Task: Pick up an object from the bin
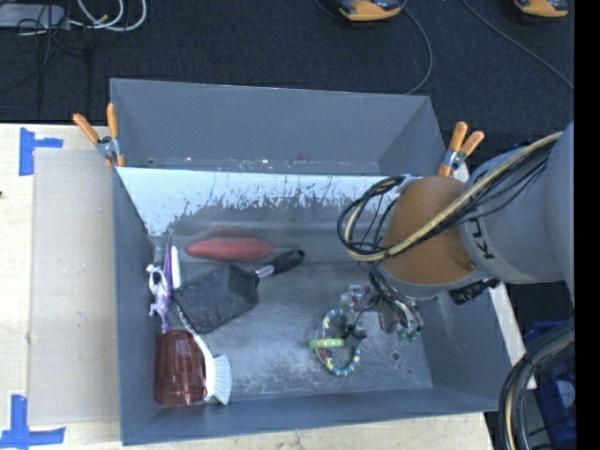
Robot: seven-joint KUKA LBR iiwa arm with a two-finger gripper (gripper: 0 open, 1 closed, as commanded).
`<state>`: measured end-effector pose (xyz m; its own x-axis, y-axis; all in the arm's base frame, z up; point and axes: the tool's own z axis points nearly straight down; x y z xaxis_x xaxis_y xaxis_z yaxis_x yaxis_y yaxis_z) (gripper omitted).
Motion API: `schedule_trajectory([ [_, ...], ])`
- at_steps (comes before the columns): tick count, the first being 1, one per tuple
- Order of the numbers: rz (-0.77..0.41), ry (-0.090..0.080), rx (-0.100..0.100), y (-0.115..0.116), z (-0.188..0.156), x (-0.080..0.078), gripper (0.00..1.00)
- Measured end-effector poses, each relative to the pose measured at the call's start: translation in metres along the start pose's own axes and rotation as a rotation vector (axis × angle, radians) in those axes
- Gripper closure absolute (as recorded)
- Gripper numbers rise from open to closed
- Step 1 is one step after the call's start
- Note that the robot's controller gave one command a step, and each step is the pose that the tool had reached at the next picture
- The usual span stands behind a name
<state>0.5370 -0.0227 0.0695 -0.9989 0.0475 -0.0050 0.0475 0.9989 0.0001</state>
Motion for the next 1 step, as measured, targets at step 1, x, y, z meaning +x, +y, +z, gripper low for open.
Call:
schedule_trajectory([
  [1,-0.099,0.001,0.000,-0.0037,0.0000,0.0229,1.00],
])
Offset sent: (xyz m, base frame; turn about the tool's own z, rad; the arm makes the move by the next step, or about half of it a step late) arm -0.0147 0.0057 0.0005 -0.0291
